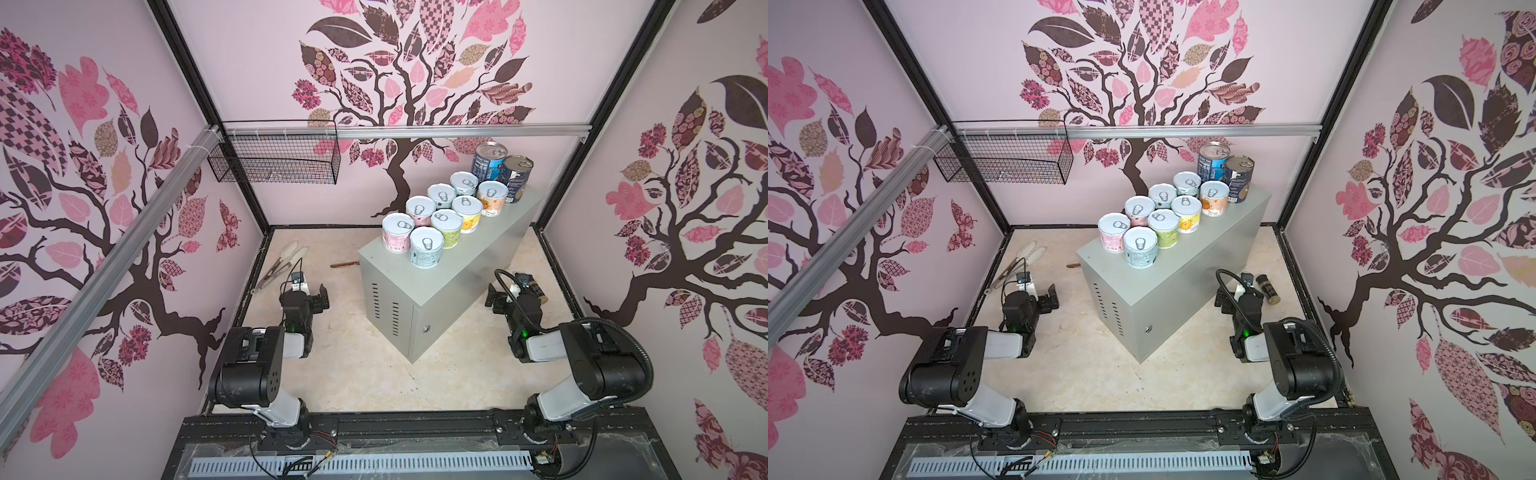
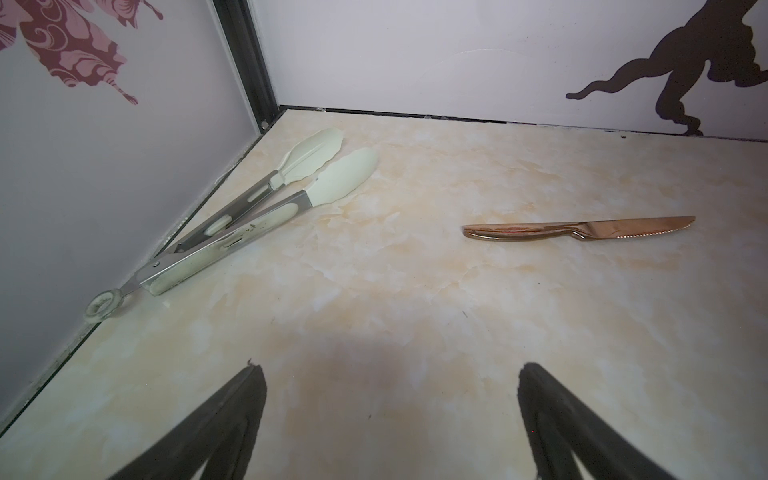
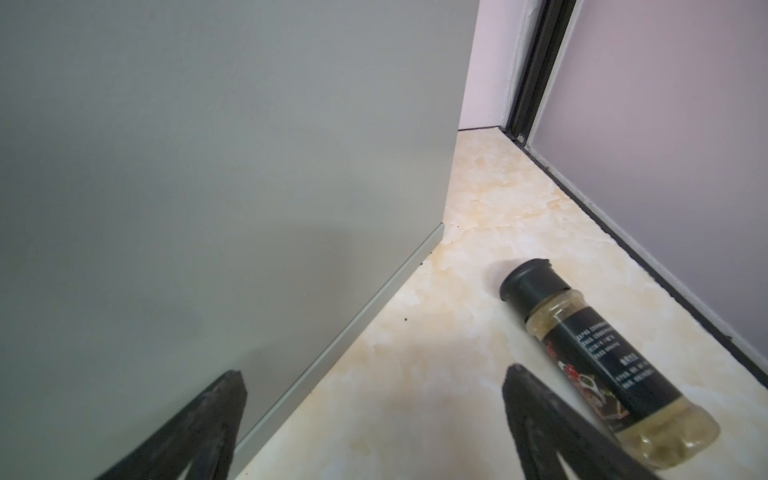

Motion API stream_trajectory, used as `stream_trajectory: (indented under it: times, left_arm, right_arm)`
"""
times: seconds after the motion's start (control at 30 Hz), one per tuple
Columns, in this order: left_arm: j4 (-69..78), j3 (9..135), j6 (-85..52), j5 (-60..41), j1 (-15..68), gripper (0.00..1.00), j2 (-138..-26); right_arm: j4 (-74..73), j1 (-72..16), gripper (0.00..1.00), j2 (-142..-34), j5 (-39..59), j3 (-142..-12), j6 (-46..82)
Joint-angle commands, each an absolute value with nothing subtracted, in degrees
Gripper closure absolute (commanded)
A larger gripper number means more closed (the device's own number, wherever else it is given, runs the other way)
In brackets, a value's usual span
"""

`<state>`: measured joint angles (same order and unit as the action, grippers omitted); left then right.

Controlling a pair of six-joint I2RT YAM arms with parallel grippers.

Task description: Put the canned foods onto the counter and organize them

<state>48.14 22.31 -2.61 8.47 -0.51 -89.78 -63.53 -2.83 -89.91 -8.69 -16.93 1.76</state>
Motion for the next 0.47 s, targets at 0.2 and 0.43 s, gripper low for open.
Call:
stream_trajectory:
  times: [0.2,0.43]
  left_arm:
    - [48.6,22.6,-2.6,7.3,-1.1,0.02,-89.3]
    - [48.6,22.6,-2.7,6.9,-1.4,0.02,-89.3]
  right_arm:
    - [-63.8,-2.8,0.00,-88.8,-8.2,-17.1,2.6]
    - [-63.6,-2.8,0.00,-88.8,-8.2,-17.2,2.6]
